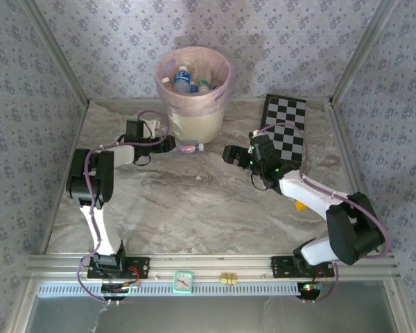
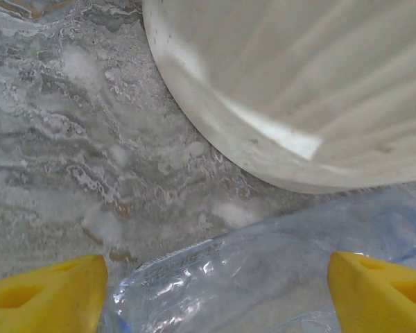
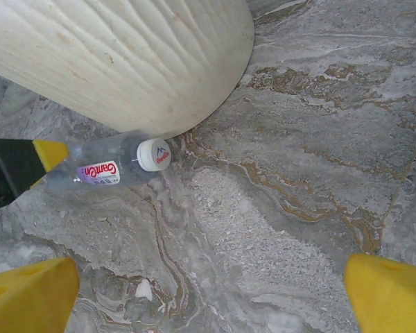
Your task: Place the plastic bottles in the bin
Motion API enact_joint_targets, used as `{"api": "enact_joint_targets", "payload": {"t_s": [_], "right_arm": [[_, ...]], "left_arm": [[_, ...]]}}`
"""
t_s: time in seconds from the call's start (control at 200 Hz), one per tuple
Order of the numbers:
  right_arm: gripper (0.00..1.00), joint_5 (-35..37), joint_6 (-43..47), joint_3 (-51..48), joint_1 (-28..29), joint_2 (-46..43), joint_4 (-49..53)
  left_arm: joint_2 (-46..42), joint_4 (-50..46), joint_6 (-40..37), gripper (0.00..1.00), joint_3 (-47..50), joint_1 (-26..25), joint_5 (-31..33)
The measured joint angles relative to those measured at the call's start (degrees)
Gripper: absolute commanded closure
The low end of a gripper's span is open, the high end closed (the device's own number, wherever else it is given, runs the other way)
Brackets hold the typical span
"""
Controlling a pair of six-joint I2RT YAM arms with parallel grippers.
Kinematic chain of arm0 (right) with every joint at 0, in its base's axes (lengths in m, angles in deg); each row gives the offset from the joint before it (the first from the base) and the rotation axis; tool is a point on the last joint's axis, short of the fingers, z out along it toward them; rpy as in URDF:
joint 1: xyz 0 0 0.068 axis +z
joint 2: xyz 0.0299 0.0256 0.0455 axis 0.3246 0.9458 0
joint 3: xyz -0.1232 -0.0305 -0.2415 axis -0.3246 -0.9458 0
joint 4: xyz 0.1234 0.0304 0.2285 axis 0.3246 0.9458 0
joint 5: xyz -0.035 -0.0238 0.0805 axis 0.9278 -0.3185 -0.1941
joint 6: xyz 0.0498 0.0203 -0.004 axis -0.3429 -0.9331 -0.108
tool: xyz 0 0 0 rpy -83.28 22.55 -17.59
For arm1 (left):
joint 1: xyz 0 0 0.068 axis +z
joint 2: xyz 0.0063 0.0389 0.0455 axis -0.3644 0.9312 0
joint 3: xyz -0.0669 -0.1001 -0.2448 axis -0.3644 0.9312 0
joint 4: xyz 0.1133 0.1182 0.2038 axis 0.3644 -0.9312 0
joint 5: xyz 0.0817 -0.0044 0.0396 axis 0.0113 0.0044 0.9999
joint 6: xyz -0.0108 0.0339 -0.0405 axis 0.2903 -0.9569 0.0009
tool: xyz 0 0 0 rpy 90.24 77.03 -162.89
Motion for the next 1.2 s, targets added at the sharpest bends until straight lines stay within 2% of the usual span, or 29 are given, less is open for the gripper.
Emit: {"api": "enact_joint_targets", "payload": {"t_s": [0.255, 0.535, 0.725, 0.885, 1.199], "right_arm": [[0.0, -0.07, 0.0, 0.0, 0.11, 0.22, -0.39], [0.0, -0.31, -1.05, 0.0, 0.11, 1.73, -0.68], [0.0, -0.33, -1.44, 0.0, 0.11, 1.75, -0.9], [0.0, -0.31, -1.49, 0.0, 0.11, 1.75, -1.05], [0.0, -0.28, -1.51, 0.0, 0.11, 1.75, -1.07]], "left_arm": [[-6.29, 0.68, 1.29, 0.19, 6.27, -2.4, 0.04], [-6.73, -0.13, 1.9, 0.19, 10.54, -8.59, 0.07], [-6.95, -4.46, -0.61, 0.21, 9.6, -11.41, 3.02], [-6.82, -8.46, -3.58, 0.25, 6.36, -13.4, 6.34], [-4.24, -13.07, -8.55, 0.44, 2.43, -16.72, 9.81]]}}
